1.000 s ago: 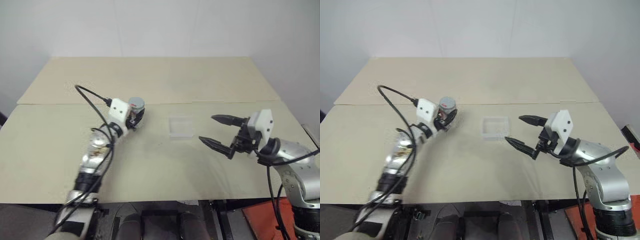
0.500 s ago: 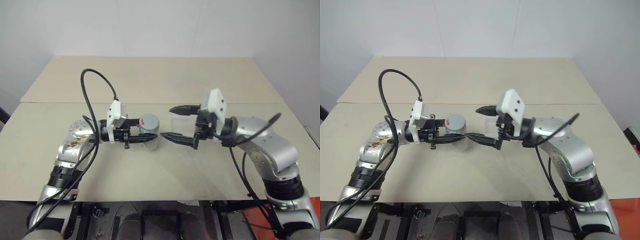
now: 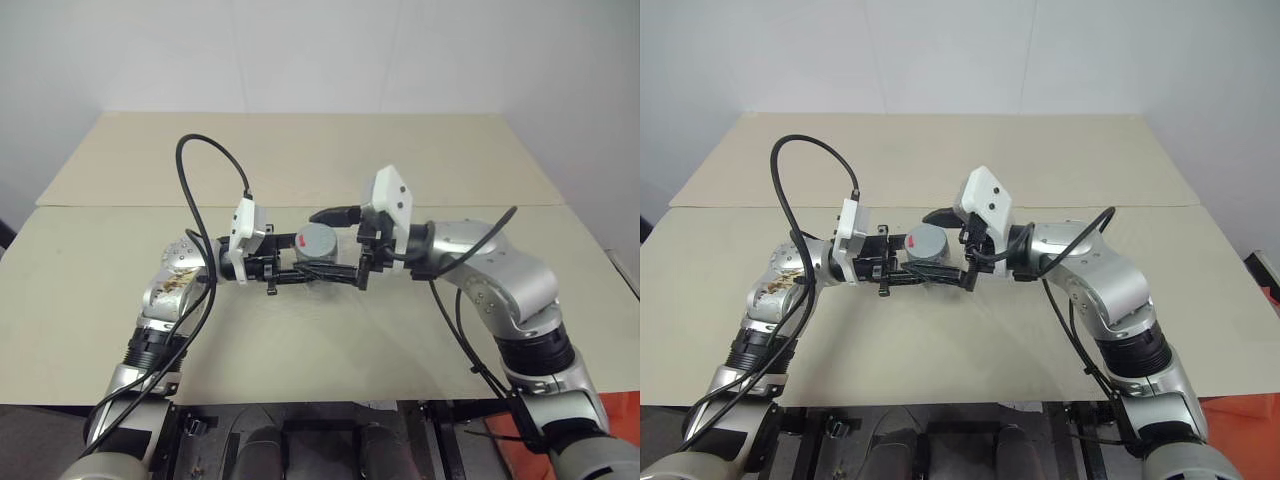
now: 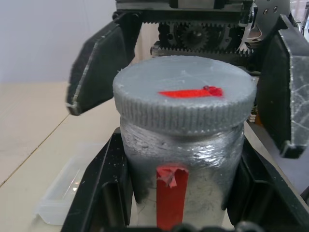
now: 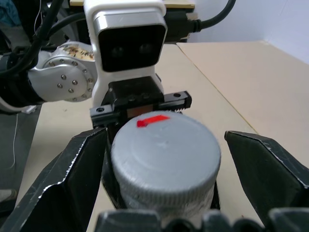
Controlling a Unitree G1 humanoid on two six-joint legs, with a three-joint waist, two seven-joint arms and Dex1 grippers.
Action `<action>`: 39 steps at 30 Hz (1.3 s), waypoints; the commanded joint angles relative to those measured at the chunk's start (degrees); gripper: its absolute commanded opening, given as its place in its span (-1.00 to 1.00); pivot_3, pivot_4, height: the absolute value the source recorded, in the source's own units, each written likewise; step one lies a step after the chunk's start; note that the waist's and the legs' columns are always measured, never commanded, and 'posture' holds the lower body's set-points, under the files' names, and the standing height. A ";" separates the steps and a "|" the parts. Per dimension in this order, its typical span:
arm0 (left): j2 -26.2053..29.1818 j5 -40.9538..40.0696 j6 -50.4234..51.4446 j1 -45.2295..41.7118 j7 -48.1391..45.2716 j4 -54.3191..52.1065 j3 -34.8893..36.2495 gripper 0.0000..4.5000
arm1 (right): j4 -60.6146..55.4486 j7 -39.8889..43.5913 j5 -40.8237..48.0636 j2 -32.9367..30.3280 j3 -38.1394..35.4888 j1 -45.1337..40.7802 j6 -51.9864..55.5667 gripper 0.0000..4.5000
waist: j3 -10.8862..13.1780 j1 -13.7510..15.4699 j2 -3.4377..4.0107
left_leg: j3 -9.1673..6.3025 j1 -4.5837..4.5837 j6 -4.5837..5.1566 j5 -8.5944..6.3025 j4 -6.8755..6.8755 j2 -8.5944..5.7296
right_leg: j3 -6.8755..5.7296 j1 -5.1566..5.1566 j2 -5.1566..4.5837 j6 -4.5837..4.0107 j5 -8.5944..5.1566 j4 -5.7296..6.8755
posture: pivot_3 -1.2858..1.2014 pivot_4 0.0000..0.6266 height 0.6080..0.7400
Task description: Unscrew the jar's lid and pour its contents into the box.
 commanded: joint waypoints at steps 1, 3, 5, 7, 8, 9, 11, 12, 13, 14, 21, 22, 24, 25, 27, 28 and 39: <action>0.69 -0.40 -0.95 -0.48 -0.64 -1.52 0.70 -0.10 | -0.53 0.39 0.50 0.24 -2.25 -1.61 -0.92 1.00 | 0.00 0.01 0.00 | 0.00 0.00 0.00 0.00 0.00 0.00 | 0.00 0.00 0.00 0.00 0.00 0.00 | 0.03 -0.52 1.00; 0.73 -0.35 -0.94 -0.61 -0.74 -1.34 0.65 -0.10 | -0.37 0.57 0.62 0.28 -2.43 -1.67 -1.03 1.00 | 0.00 0.02 0.00 | 0.00 0.00 0.00 0.00 0.00 0.00 | 0.00 0.00 0.00 0.00 0.00 0.00 | 0.03 -0.52 1.00; 0.71 -0.34 -0.95 -0.80 -0.82 -1.15 0.64 -0.10 | -0.31 0.64 0.56 0.39 -2.37 -1.61 -1.09 1.00 | 0.00 0.01 0.00 | 0.00 0.00 0.00 0.00 0.00 0.00 | 0.00 0.00 0.00 0.00 0.00 -0.01 | 0.03 -0.52 1.00; 0.76 -0.01 -1.17 -0.94 -0.88 -1.00 0.47 -0.10 | -0.33 0.67 0.45 0.53 -2.29 -1.54 -1.10 1.00 | 0.00 0.00 0.00 | 0.00 0.00 0.00 0.00 0.00 0.00 | 0.00 0.00 0.00 0.00 0.00 -0.01 | 0.03 -0.52 1.00; 0.82 0.14 -1.28 -0.99 -1.01 -0.94 0.38 -0.10 | -0.32 0.70 0.38 0.61 -2.21 -1.48 -1.12 0.92 | 0.00 0.00 0.00 | 0.00 0.00 0.00 0.00 0.00 0.00 | 0.00 0.00 0.00 0.00 0.00 0.00 | 0.03 -0.52 1.00; 0.83 0.18 -1.30 -1.03 -1.11 -0.90 0.34 -0.10 | -0.26 0.76 0.32 0.68 -2.13 -1.42 -1.14 0.83 | 0.00 0.00 0.00 | 0.00 0.00 0.00 0.00 0.00 0.00 | 0.00 0.00 0.00 0.00 0.00 0.00 | 0.03 -0.52 1.00; 0.89 0.18 -1.27 -1.08 -1.26 -0.88 0.35 -0.10 | -0.03 0.98 0.11 0.84 -1.95 -1.21 -1.27 0.63 | 0.00 0.00 0.00 | 0.00 0.00 0.00 0.00 0.00 0.00 | 0.00 0.00 0.00 0.00 0.00 0.00 | 0.03 -0.52 1.00; 1.00 0.20 -1.25 -1.09 -1.40 -0.89 0.34 -0.10 | 0.11 1.12 -0.01 0.94 -1.90 -1.11 -1.39 0.49 | 0.00 0.00 0.00 | 0.00 0.00 0.00 0.00 0.00 0.00 | 0.00 0.00 0.00 0.00 0.00 0.00 | 0.03 -0.52 1.00; 1.12 0.30 -1.28 -1.11 -1.50 -0.90 0.30 -0.10 | 0.29 1.35 -0.01 1.06 -1.93 -1.04 -1.55 0.34 | 0.00 0.00 0.00 | 0.00 0.00 0.00 0.00 -0.01 0.00 | 0.00 0.00 0.00 0.00 0.00 0.00 | 0.03 -0.52 1.00; 1.29 0.33 -1.31 -1.08 -1.65 -0.92 0.27 -0.10 | 0.51 1.56 0.10 1.24 -2.08 -1.03 -1.68 0.23 | 0.00 0.00 0.00 | 0.00 0.00 0.00 0.00 -0.01 0.00 | 0.00 0.00 0.00 0.00 0.00 0.00 | 0.03 -0.52 1.00; 3.25 -2.45 0.91 -1.43 -7.14 -2.22 -0.24 -0.10 | 6.77 15.97 3.14 0.57 -2.19 -2.67 -8.13 0.23 | 0.01 -0.01 0.01 | 0.00 0.01 0.00 0.00 0.00 0.00 | -0.01 0.01 0.00 0.00 0.00 -0.02 | 0.03 -0.52 1.00; 3.32 -3.18 1.40 -1.63 -8.11 -2.51 -0.20 -0.10 | 8.27 19.75 3.42 0.30 -1.91 -2.95 -9.82 0.23 | 0.01 0.00 0.01 | 0.00 0.00 0.00 0.00 0.00 0.00 | -0.01 0.01 0.00 0.00 0.00 -0.02 | 0.03 -0.52 1.00; 3.42 -4.24 2.17 -2.07 -9.68 -3.25 -0.32 -0.10 | 11.55 27.97 4.32 0.00 -1.39 -3.76 -12.88 0.23 | 0.01 -0.01 0.02 | 0.00 0.00 0.00 0.00 0.00 0.00 | -0.01 0.01 0.00 0.00 0.00 -0.03 | 0.03 -0.52 1.00; 3.49 -4.64 2.39 -2.32 -10.45 -3.66 -0.54 -0.10 | 13.53 31.93 4.54 0.03 -0.93 -4.52 -14.41 0.23 | 0.02 -0.02 0.02 | 0.00 0.00 0.00 0.00 0.00 0.00 | -0.02 0.02 0.01 0.00 0.00 -0.04 | 0.03 -0.52 1.00; 3.63 -4.78 2.31 -2.61 -12.11 -4.74 -1.31 -0.10 | 18.25 39.14 3.40 0.70 0.74 -6.74 -18.56 0.23 | 0.02 -0.05 0.03 | 0.00 0.01 0.00 0.00 0.00 0.01 | -0.02 0.02 0.01 0.00 0.00 -0.03 | 0.03 -0.52 1.00; 3.62 -4.91 2.42 -2.56 -12.80 -5.32 -1.57 -0.10 | 20.64 41.84 3.17 1.36 1.30 -7.89 -19.75 0.23 | 0.02 -0.09 0.03 | 0.01 0.02 0.00 0.00 -0.01 0.01 | -0.02 0.02 0.02 0.00 0.00 -0.02 | 0.03 -0.52 1.00; 3.74 -4.67 3.05 -0.90 -12.15 -6.98 -1.38 -0.10 | 31.71 43.46 -2.05 5.75 1.87 -12.23 -28.57 0.63 | 0.07 0.18 0.08 | 0.01 0.01 0.00 0.00 -0.02 0.04 | -0.05 -0.01 0.01 -0.01 0.00 0.11 | 0.03 -0.52 1.00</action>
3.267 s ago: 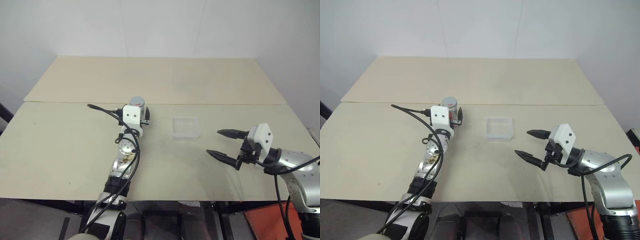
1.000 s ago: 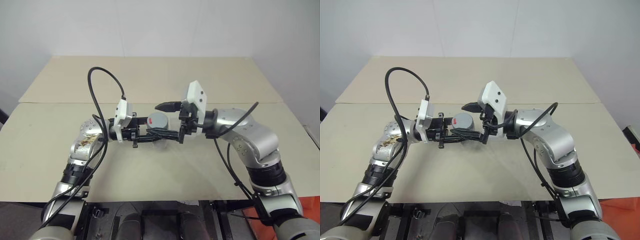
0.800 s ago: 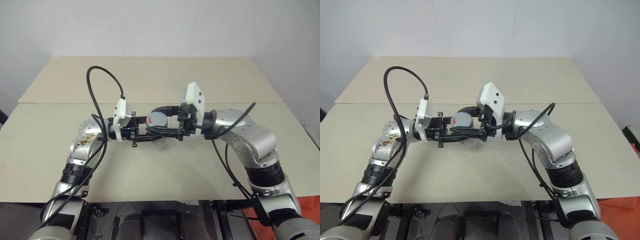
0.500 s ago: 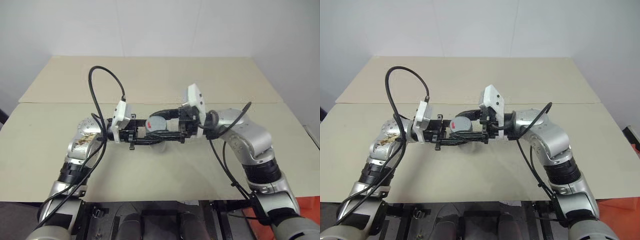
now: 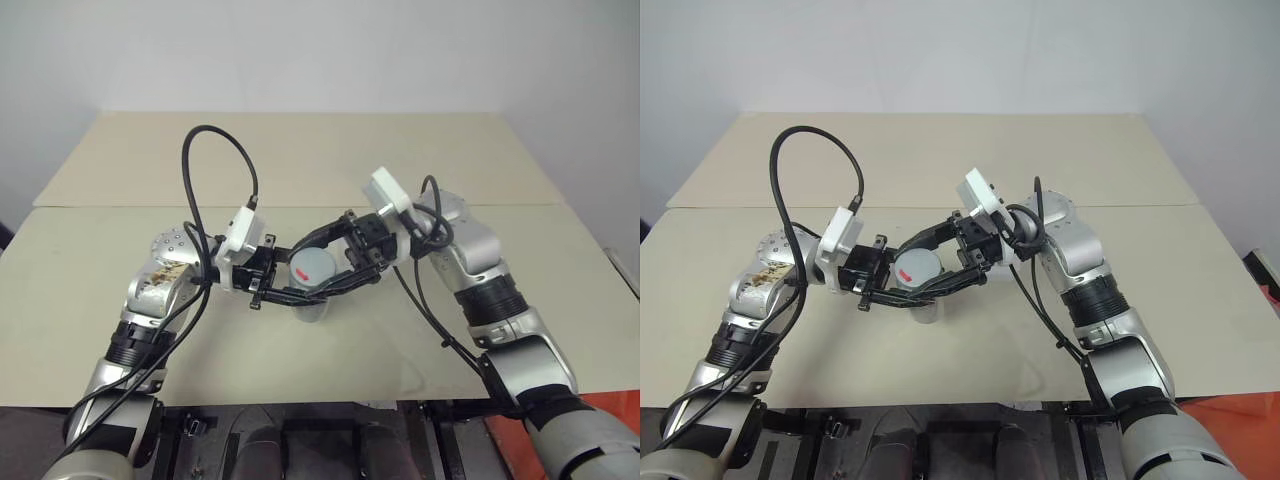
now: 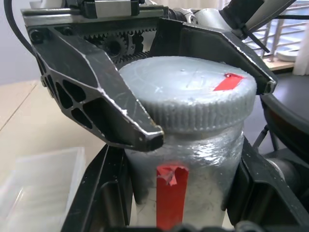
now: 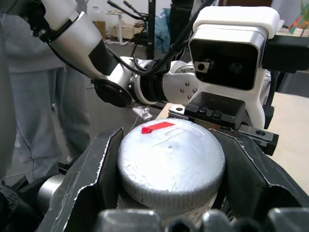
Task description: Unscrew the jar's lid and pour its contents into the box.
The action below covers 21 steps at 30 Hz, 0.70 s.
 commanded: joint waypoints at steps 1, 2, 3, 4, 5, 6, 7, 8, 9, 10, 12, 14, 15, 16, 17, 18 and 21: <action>-0.47 -2.30 0.26 0.15 0.18 -2.68 0.99 -0.10 | -2.30 -1.17 -1.14 -0.69 -2.11 0.00 -1.22 0.76 | 0.01 0.16 0.00 | 0.00 -0.02 0.00 0.00 0.02 0.00 | -0.03 0.00 0.00 0.00 0.00 -0.01 | 0.03 -0.52 1.00; -0.25 -2.26 0.34 0.37 0.55 -2.53 1.43 -0.10 | -3.76 -2.41 -0.99 -0.94 -2.78 0.63 -0.78 0.90 | 0.01 0.18 0.00 | -0.01 -0.03 0.00 0.00 0.04 0.00 | -0.03 -0.01 0.00 0.00 0.00 -0.01 | 0.03 -0.52 1.00; 0.02 -2.23 0.36 0.61 0.93 -2.39 1.93 -0.10 | -5.52 -3.93 -0.82 -1.20 -3.51 1.42 -0.29 0.99 | 0.02 0.17 0.00 | -0.01 -0.03 0.00 0.00 0.04 0.01 | -0.03 -0.01 0.00 0.00 0.00 -0.01 | 0.03 -0.52 1.00; 0.45 -2.04 0.18 0.81 1.54 -1.67 2.72 -0.10 | -8.49 -6.45 -0.50 -1.83 -4.66 2.95 0.77 0.99 | 0.02 0.17 0.01 | -0.01 -0.02 0.00 0.00 0.03 0.01 | -0.04 -0.02 0.00 0.00 0.00 -0.02 | 0.03 -0.52 1.00; 0.81 -1.87 0.07 0.94 2.25 -0.98 3.45 -0.10 | -11.37 -9.08 -0.34 -2.44 -5.71 4.52 1.84 0.99 | 0.02 0.12 0.01 | -0.01 -0.02 0.00 0.00 0.02 0.02 | -0.04 -0.03 0.01 0.00 0.00 -0.02 | 0.03 -0.52 1.00; 1.08 -1.82 0.01 1.10 2.73 -0.63 3.93 -0.10 | -13.54 -10.95 -0.23 -2.84 -6.38 5.68 2.73 0.99 | 0.02 0.07 0.01 | -0.03 -0.02 0.00 0.00 0.02 0.03 | -0.05 -0.03 0.01 0.00 0.00 -0.01 | 0.03 -0.52 1.00; 1.42 -1.27 -0.41 1.16 3.60 0.60 4.61 -0.10 | -17.12 -13.41 0.48 -3.67 -7.71 7.74 4.29 0.99 | 0.02 0.03 0.01 | -0.03 -0.04 0.00 0.00 0.01 0.02 | -0.04 -0.06 0.01 0.00 0.00 -0.01 | 0.03 -0.52 1.00; 1.71 -0.98 -0.66 1.29 4.16 1.23 5.04 -0.10 | -19.78 -15.15 1.07 -4.24 -8.52 9.16 5.54 0.99 | 0.02 0.00 0.01 | -0.03 -0.03 0.00 0.00 0.01 0.02 | -0.04 -0.05 0.01 0.00 0.00 -0.02 | 0.03 -0.52 1.00; 1.97 -0.30 -1.31 1.36 4.81 2.45 5.40 -0.10 | -23.11 -17.90 1.43 -4.89 -9.50 10.84 7.39 0.99 | 0.02 -0.01 0.01 | -0.04 -0.03 0.00 0.00 0.01 0.02 | -0.04 -0.05 0.01 0.00 0.00 -0.02 | 0.03 -0.52 1.00; 2.17 0.11 -1.76 1.42 5.24 3.23 5.60 -0.10 | -25.50 -19.93 1.69 -5.35 -10.13 11.97 8.82 0.99 | 0.02 -0.01 0.01 | -0.04 -0.03 0.00 0.00 0.01 0.02 | -0.04 -0.05 0.00 0.00 0.00 -0.03 | 0.03 -0.52 1.00; 1.75 0.47 -2.08 1.36 6.70 4.33 6.16 -0.10 | -30.34 -24.39 1.82 -5.92 -10.78 14.08 11.83 0.99 | 0.02 -0.08 0.01 | -0.03 -0.01 0.00 0.00 0.00 0.02 | -0.04 -0.05 0.01 0.00 0.00 -0.06 | 0.03 -0.52 1.00; 1.15 -0.09 -1.60 1.25 7.61 4.34 6.44 -0.10 | -34.17 -29.92 0.49 -5.68 -10.08 15.09 14.98 0.99 | 0.02 -0.12 0.01 | -0.03 -0.01 0.00 0.00 0.01 0.02 | -0.04 -0.05 0.01 0.00 0.00 -0.05 | 0.03 -0.52 1.00; 0.89 -0.07 -1.48 1.20 8.09 4.12 6.23 -0.10 | -35.35 -32.65 -0.19 -5.34 -9.32 14.90 17.07 0.99 | 0.02 -0.12 0.01 | -0.03 -0.01 0.00 0.00 0.00 0.02 | -0.04 -0.05 0.02 0.00 0.00 -0.06 | 0.03 -0.52 1.00; 0.64 0.19 -1.52 1.18 8.56 3.94 5.87 -0.10 | -36.18 -34.97 -0.70 -4.78 -8.51 14.51 18.75 0.99 | 0.02 -0.15 0.01 | -0.03 -0.01 0.00 0.00 0.00 0.02 | -0.03 -0.05 0.01 0.00 -0.01 -0.06 | 0.03 -0.52 1.00; 0.41 0.42 -1.67 1.26 8.87 3.79 5.55 -0.10 | -36.83 -36.84 -0.83 -4.21 -7.90 14.10 20.19 0.99 | 0.02 -0.16 0.01 | -0.03 -0.01 0.00 0.00 0.00 0.02 | -0.03 -0.05 0.02 0.00 -0.01 -0.06 | 0.03 -0.52 1.00; 0.27 0.56 -1.77 1.32 9.06 3.70 5.35 -0.10 | -37.34 -38.14 -0.87 -3.81 -7.54 13.85 21.22 0.99 | 0.02 -0.14 0.01 | -0.03 -0.01 0.00 0.00 0.00 0.02 | -0.03 -0.05 0.02 0.00 -0.01 -0.06 | 0.03 -0.52 1.00; -0.32 0.27 -1.40 1.33 9.59 3.02 5.01 -0.10 | -37.25 -42.83 -2.59 -1.92 -5.78 12.30 23.82 0.99 | 0.02 -0.11 0.01 | -0.03 -0.03 0.00 0.00 0.00 0.01 | -0.03 -0.05 0.01 0.00 0.00 -0.07 | 0.03 -0.52 1.00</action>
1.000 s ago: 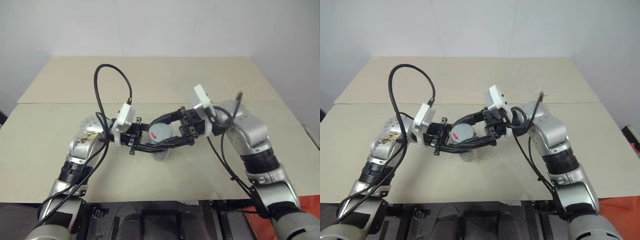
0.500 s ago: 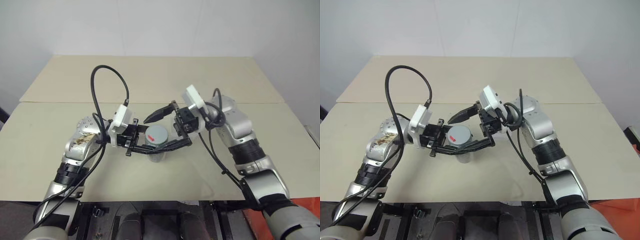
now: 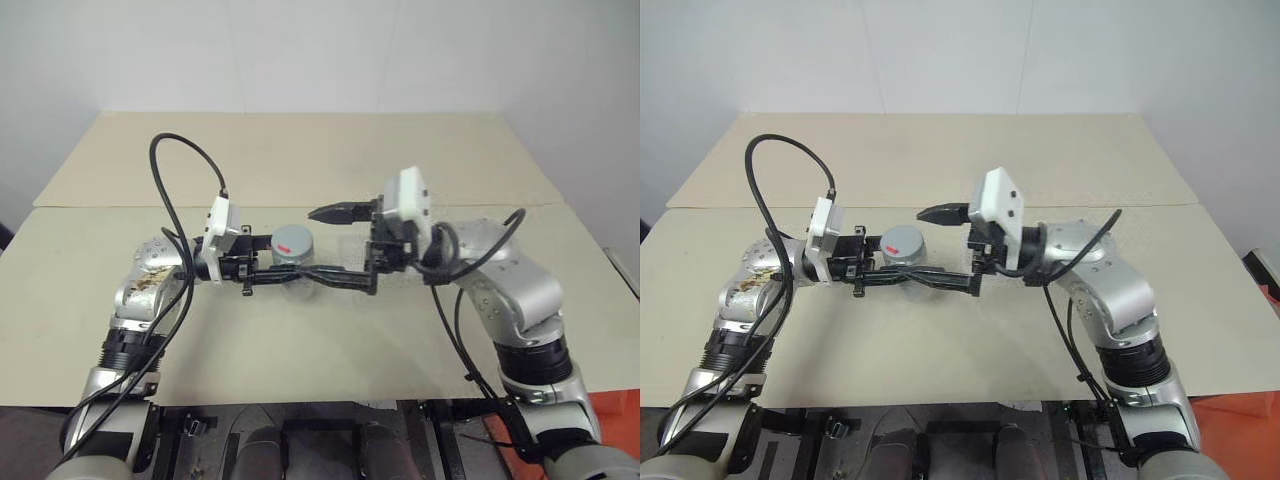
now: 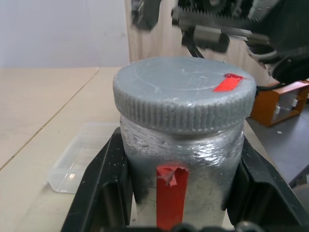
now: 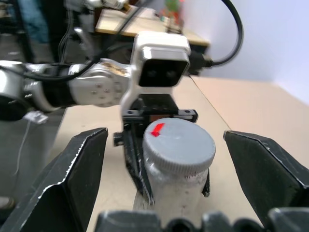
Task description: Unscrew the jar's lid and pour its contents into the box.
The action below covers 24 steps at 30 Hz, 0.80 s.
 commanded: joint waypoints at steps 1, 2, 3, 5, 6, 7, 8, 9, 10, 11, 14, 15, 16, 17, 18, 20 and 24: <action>-0.48 -0.19 -0.60 -0.53 0.74 -2.27 0.13 -0.10 | -1.64 -5.95 -1.96 1.91 1.31 -3.17 2.89 0.99 | 0.00 0.00 0.00 | 0.00 -0.01 0.00 0.00 0.00 0.00 | 0.00 0.00 0.00 0.00 0.00 0.00 | 0.03 -0.52 1.00; -0.47 -0.27 -0.54 -0.48 0.76 -2.42 0.15 -0.10 | -1.43 -6.66 -2.24 2.23 1.63 -3.47 3.27 0.99 | 0.00 0.00 0.00 | 0.00 -0.01 0.00 0.00 0.00 0.00 | 0.00 -0.01 0.00 0.00 0.00 0.00 | 0.03 -0.52 1.00; -0.44 -0.31 -0.50 -0.47 0.77 -2.51 0.17 -0.10 | -0.83 -7.41 -2.62 2.71 1.95 -3.88 3.58 0.99 | 0.00 0.00 0.00 | 0.00 -0.01 0.00 0.00 0.00 0.00 | 0.00 0.00 0.00 0.00 0.00 0.00 | 0.03 -0.52 1.00; -0.31 -0.40 -0.41 -0.46 0.71 -2.67 0.21 -0.10 | 0.91 -8.69 -3.32 3.69 2.35 -4.76 3.93 0.99 | 0.00 -0.01 0.00 | 0.00 -0.01 0.00 0.00 0.00 0.00 | 0.00 -0.01 0.00 0.00 0.00 -0.01 | 0.03 -0.52 1.00; -0.23 -0.46 -0.35 -0.37 0.70 -2.85 0.23 -0.10 | 1.36 -9.09 -3.51 3.99 2.44 -4.98 4.07 0.99 | 0.00 -0.01 0.00 | 0.00 -0.01 0.00 0.00 0.00 0.00 | 0.00 0.00 0.00 0.00 0.00 -0.01 | 0.03 -0.52 1.00; -0.15 -0.50 -0.30 -0.29 0.70 -3.03 0.26 -0.10 | 2.13 -9.27 -3.90 4.22 2.65 -5.21 3.94 0.99 | 0.00 -0.01 0.00 | 0.00 -0.01 0.00 0.00 0.00 0.00 | 0.00 0.00 0.00 0.00 0.00 -0.01 | 0.03 -0.52 1.00; -0.05 -0.57 -0.22 -0.17 0.69 -3.22 0.33 -0.10 | 2.75 -9.38 -4.23 4.40 2.87 -5.35 3.78 0.99 | 0.00 0.01 0.00 | 0.00 -0.01 0.00 0.00 0.00 0.00 | 0.00 0.00 0.00 0.00 0.00 -0.01 | 0.03 -0.52 1.00; 0.03 -0.62 -0.18 -0.09 0.71 -3.35 0.37 -0.10 | 3.29 -9.49 -4.48 4.55 3.02 -5.49 3.69 0.99 | 0.00 0.01 0.00 | 0.00 -0.01 0.00 0.00 0.00 0.00 | -0.01 0.00 0.00 0.00 0.00 -0.02 | 0.03 -0.52 1.00; 0.10 -0.64 -0.17 -0.04 0.73 -3.42 0.37 -0.10 | 3.93 -9.51 -4.72 4.68 3.10 -5.64 3.59 0.99 | 0.00 -0.01 0.00 | 0.00 -0.01 0.00 0.00 0.00 0.00 | -0.01 0.00 0.00 0.00 0.00 -0.02 | 0.03 -0.52 1.00; 0.20 -0.67 -0.17 0.00 0.75 -3.46 0.40 -0.10 | 4.39 -9.41 -4.93 4.75 3.19 -5.72 3.39 0.99 | 0.00 -0.02 0.00 | 0.00 -0.02 0.00 0.00 0.00 0.00 | 0.00 0.00 0.00 0.00 0.00 -0.02 | 0.03 -0.52 1.00; 0.49 -0.78 -0.06 0.07 0.75 -3.65 0.47 -0.10 | 4.88 -8.99 -5.09 4.62 3.24 -5.63 3.10 0.99 | 0.00 -0.01 0.00 | 0.00 -0.01 0.00 0.00 -0.01 0.00 | -0.01 0.00 0.00 0.00 0.00 -0.01 | 0.03 -0.52 1.00; 0.62 -0.86 -0.02 0.10 0.69 -3.71 0.52 -0.10 | 4.88 -9.00 -5.13 4.57 3.25 -5.54 3.08 0.99 | 0.00 -0.01 0.00 | 0.00 -0.02 0.00 0.00 -0.01 0.00 | -0.01 0.00 0.00 0.00 0.00 -0.02 | 0.03 -0.52 1.00; 0.75 -0.90 0.02 0.13 0.62 -3.77 0.55 -0.10 | 4.86 -8.94 -5.13 4.43 3.15 -5.40 3.00 0.99 | 0.00 -0.01 0.00 | 0.00 -0.02 0.00 0.00 0.00 0.00 | -0.01 0.00 0.00 0.00 0.00 -0.02 | 0.03 -0.52 1.00; 0.89 -0.88 0.04 0.13 0.55 -3.82 0.53 -0.10 | 4.81 -8.89 -5.11 4.24 2.97 -5.26 2.94 0.99 | 0.00 -0.02 0.00 | 0.00 -0.02 0.00 0.00 0.00 0.00 | -0.01 0.00 0.00 0.00 0.00 -0.02 | 0.03 -0.52 1.00; 1.04 -0.86 0.04 0.18 0.49 -3.89 0.54 -0.10 | 4.69 -8.87 -5.04 4.00 2.65 -5.12 2.94 0.99 | 0.00 -0.02 0.00 | 0.00 -0.01 0.00 0.00 -0.01 0.00 | -0.01 0.00 0.00 0.00 0.00 -0.02 | 0.03 -0.52 1.00; 1.30 -0.90 0.07 0.23 0.33 -3.96 0.59 -0.10 | 4.54 -8.69 -4.89 3.36 1.87 -4.91 2.85 0.99 | 0.00 -0.03 0.00 | 0.00 -0.01 0.00 0.00 -0.01 0.01 | -0.01 0.00 0.00 0.00 0.00 -0.01 | 0.03 -0.52 1.00; 1.80 -0.99 0.08 0.36 -0.02 -4.15 0.71 -0.10 | 4.14 -7.44 -3.71 1.01 -0.50 -4.04 2.75 0.99 | 0.00 0.00 0.00 | 0.00 -0.02 0.00 0.00 -0.01 0.00 | -0.01 0.00 0.00 0.00 0.00 -0.03 | 0.03 -0.52 1.00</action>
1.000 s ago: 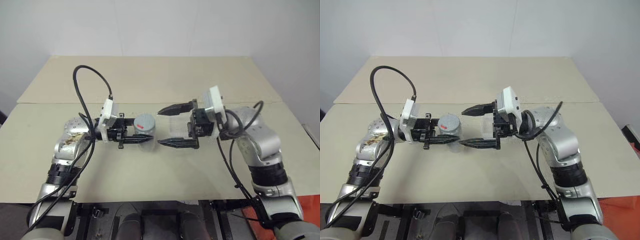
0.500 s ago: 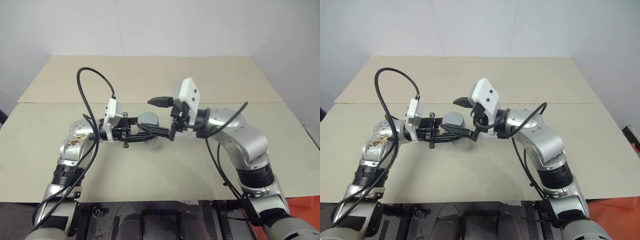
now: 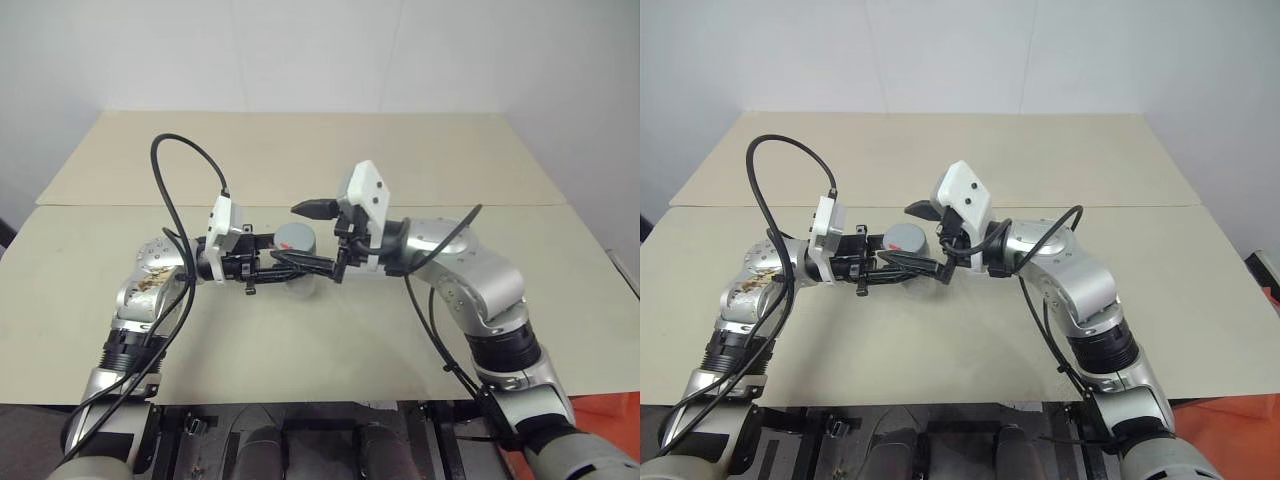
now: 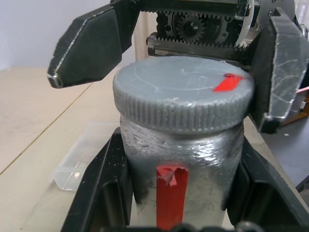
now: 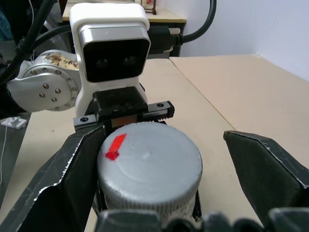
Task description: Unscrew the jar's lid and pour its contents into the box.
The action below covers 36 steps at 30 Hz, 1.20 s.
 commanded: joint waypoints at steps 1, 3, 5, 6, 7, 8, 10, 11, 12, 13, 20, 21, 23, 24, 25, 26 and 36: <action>1.48 -0.98 -0.33 0.15 -1.35 -2.93 1.02 -0.10 | -0.45 0.53 0.37 -3.45 -5.09 0.67 -1.34 0.99 | 0.00 0.04 0.00 | 0.00 0.00 0.00 0.00 0.00 0.00 | 0.00 0.00 0.00 0.00 0.00 0.00 | 0.03 -0.52 1.00; 1.69 -1.04 -0.34 0.32 -1.44 -3.10 1.02 -0.10 | -0.62 1.24 1.10 -4.77 -5.99 1.26 -1.69 0.99 | 0.00 0.03 0.00 | 0.00 0.00 0.00 0.00 0.00 0.00 | 0.00 0.00 0.00 0.00 0.00 -0.01 | 0.03 -0.52 1.00; 1.95 -1.16 -0.28 0.42 -1.53 -3.24 1.00 -0.10 | -0.71 1.96 1.89 -6.02 -6.86 1.85 -2.06 0.99 | 0.00 0.02 0.00 | 0.00 0.00 0.00 0.00 0.00 0.00 | 0.00 0.00 0.00 0.00 0.00 -0.02 | 0.03 -0.52 1.00; 2.12 -1.20 -0.27 0.47 -1.59 -3.32 1.00 -0.10 | -0.59 2.18 2.07 -6.58 -7.29 2.12 -2.32 0.99 | 0.00 0.03 0.00 | 0.00 0.00 0.00 0.00 0.00 0.01 | 0.00 0.00 0.00 0.00 0.00 -0.02 | 0.03 -0.52 1.00; 2.26 -1.25 -0.26 0.50 -1.65 -3.34 1.00 -0.10 | -0.40 2.36 2.18 -6.98 -7.69 2.29 -2.49 0.99 | 0.00 0.03 0.00 | 0.00 0.00 0.00 0.00 0.00 0.00 | 0.00 0.00 0.00 0.00 0.00 -0.02 | 0.03 -0.52 1.00; 2.38 -1.29 -0.26 0.51 -1.72 -3.32 1.00 -0.10 | -0.17 2.43 2.24 -7.26 -8.04 2.38 -2.60 0.99 | 0.00 0.03 0.00 | 0.01 0.00 0.00 0.00 0.00 0.00 | 0.00 0.01 0.00 0.00 0.00 -0.03 | 0.03 -0.52 1.00; 2.57 -1.37 -0.19 0.67 -1.86 -3.50 1.06 -0.10 | 0.13 2.76 2.33 -7.81 -8.74 2.72 -2.96 0.99 | 0.01 0.06 -0.01 | 0.02 0.00 0.00 0.00 0.00 0.00 | 0.00 0.01 -0.01 0.00 0.00 -0.03 | 0.03 -0.52 1.00; 2.63 -1.39 -0.08 0.85 -1.93 -3.77 1.12 -0.10 | 0.12 2.90 2.36 -8.10 -9.07 2.97 -3.10 0.99 | 0.01 0.04 -0.01 | 0.02 0.00 0.00 0.00 0.00 0.01 | 0.00 0.01 0.00 0.00 0.00 -0.04 | 0.03 -0.52 1.00; 2.66 -1.38 0.01 0.92 -2.00 -3.90 1.18 -0.10 | 0.14 3.06 2.37 -8.34 -9.33 3.17 -3.22 0.99 | 0.00 0.04 -0.01 | 0.01 0.00 0.00 0.00 -0.02 0.00 | 0.00 0.00 0.00 0.00 0.00 -0.04 | 0.03 -0.52 1.00; 2.65 -1.34 0.06 0.91 -2.05 -3.87 1.21 -0.10 | 0.12 3.31 2.46 -8.58 -9.56 3.41 -3.34 0.99 | 0.01 0.03 -0.01 | 0.01 0.00 0.00 0.00 -0.03 0.01 | 0.00 0.00 0.01 0.00 0.00 -0.05 | 0.03 -0.52 1.00; 1.90 -0.69 -0.36 -0.20 -1.38 -1.72 1.40 -0.10 | -5.76 7.85 8.04 -10.60 -11.12 6.17 -1.81 0.99 | 0.01 0.02 -0.02 | 0.01 -0.02 0.00 0.00 -0.03 0.01 | 0.01 0.00 0.01 0.00 0.00 -0.06 | 0.03 -0.52 1.00; 1.70 -0.56 -0.55 -0.45 -1.37 -1.21 1.29 -0.10 | -6.67 7.97 8.96 -10.33 -11.01 6.09 -1.43 0.99 | 0.01 0.02 -0.02 | 0.01 -0.02 0.00 0.00 -0.03 0.01 | 0.01 0.00 0.00 0.00 0.00 -0.06 | 0.03 -0.52 1.00; 1.20 -0.30 -0.83 -0.85 -1.40 -0.47 0.91 -0.10 | -7.96 7.45 9.92 -9.37 -9.80 5.33 -0.87 0.99 | 0.01 -0.01 -0.02 | 0.00 0.00 0.00 0.00 -0.02 0.01 | 0.01 0.01 0.00 0.00 0.00 -0.05 | 0.03 -0.52 1.00; 0.92 -0.16 -0.93 -1.03 -1.45 -0.26 0.67 -0.10 | -8.35 7.00 10.09 -8.73 -8.93 4.81 -0.62 0.99 | 0.01 -0.06 -0.02 | -0.01 0.00 0.00 0.00 -0.02 0.01 | 0.00 0.01 0.01 0.00 0.00 -0.04 | 0.03 -0.52 1.00; 0.65 -0.08 -0.98 -1.16 -1.47 -0.20 0.44 -0.10 | -8.61 6.53 9.97 -7.97 -7.84 4.23 -0.43 0.99 | 0.01 -0.09 -0.02 | -0.01 0.01 0.00 0.00 -0.02 0.01 | 0.01 0.01 0.01 0.00 0.00 -0.03 | 0.03 -0.52 1.00; 0.45 0.01 -1.06 -1.32 -1.52 -0.04 0.29 -0.10 | -8.63 6.27 9.80 -7.45 -7.16 3.82 -0.34 0.99 | 0.01 -0.09 -0.02 | 0.00 0.02 0.00 0.00 -0.02 0.01 | 0.01 0.01 0.01 0.00 0.00 -0.02 | 0.03 -0.52 1.00; 0.18 -0.15 -0.88 -1.81 -1.83 -0.29 0.20 -0.10 | 0.80 3.39 0.79 -1.65 0.25 -2.54 -4.24 0.99 | 0.01 0.18 -0.02 | 0.00 -0.03 0.00 0.00 -0.02 0.00 | -0.02 0.00 0.00 0.00 0.00 -0.05 | 0.03 -0.52 1.00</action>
